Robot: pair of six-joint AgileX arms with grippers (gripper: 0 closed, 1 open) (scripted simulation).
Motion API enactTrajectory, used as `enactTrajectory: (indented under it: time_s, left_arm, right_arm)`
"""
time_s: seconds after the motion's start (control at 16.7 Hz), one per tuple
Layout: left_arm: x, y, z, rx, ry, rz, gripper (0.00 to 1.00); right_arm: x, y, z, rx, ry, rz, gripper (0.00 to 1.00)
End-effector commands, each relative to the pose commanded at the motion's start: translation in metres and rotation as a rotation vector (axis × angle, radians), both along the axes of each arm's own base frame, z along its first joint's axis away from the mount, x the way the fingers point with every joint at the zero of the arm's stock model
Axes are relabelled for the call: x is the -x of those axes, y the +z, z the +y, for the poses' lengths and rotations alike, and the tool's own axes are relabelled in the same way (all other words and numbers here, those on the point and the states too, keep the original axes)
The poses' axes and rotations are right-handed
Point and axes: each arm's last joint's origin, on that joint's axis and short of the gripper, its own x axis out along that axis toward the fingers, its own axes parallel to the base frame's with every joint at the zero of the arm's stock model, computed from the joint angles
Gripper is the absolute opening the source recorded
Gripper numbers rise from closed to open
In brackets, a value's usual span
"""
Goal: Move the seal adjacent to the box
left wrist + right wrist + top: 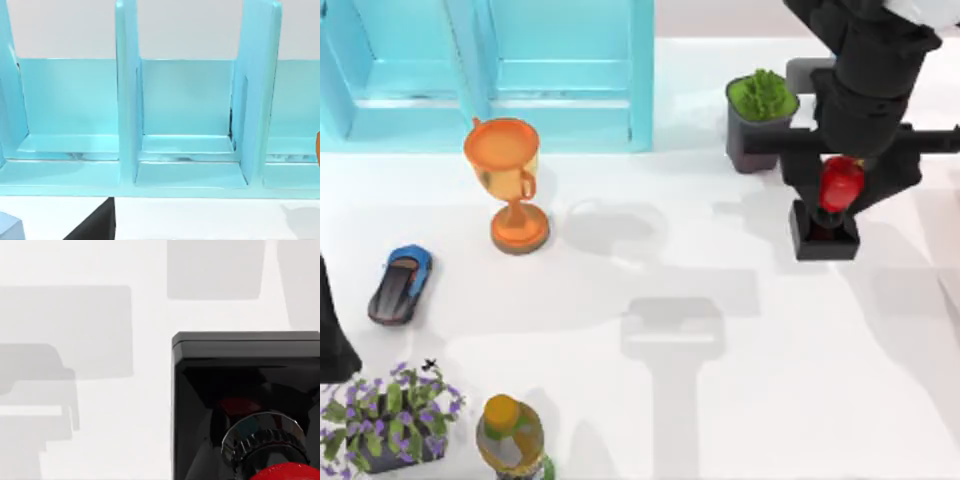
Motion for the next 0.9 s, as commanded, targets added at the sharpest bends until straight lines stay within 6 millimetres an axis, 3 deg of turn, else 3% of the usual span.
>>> enactTrajectory:
  time_s: [0.18,0.36,0.54,0.9]
  left_arm:
    - [0.000,0.000,0.000,0.000,0.000,0.000,1.00]
    - [0.000,0.000,0.000,0.000,0.000,0.000,1.00]
    - [0.000,0.000,0.000,0.000,0.000,0.000,1.00]
    - [0.000,0.000,0.000,0.000,0.000,0.000,1.00]
  right_arm:
    - [-0.005,0.017,-0.034,0.000,-0.006,0.001,0.00]
    - [-0.011,0.032,-0.088,-0.001,-0.007,0.004,0.00]
    - [-0.005,0.052,-0.126,-0.002,-0.002,0.002,0.00]
    - [-0.003,0.055,-0.130,-0.001,0.000,0.001,0.00]
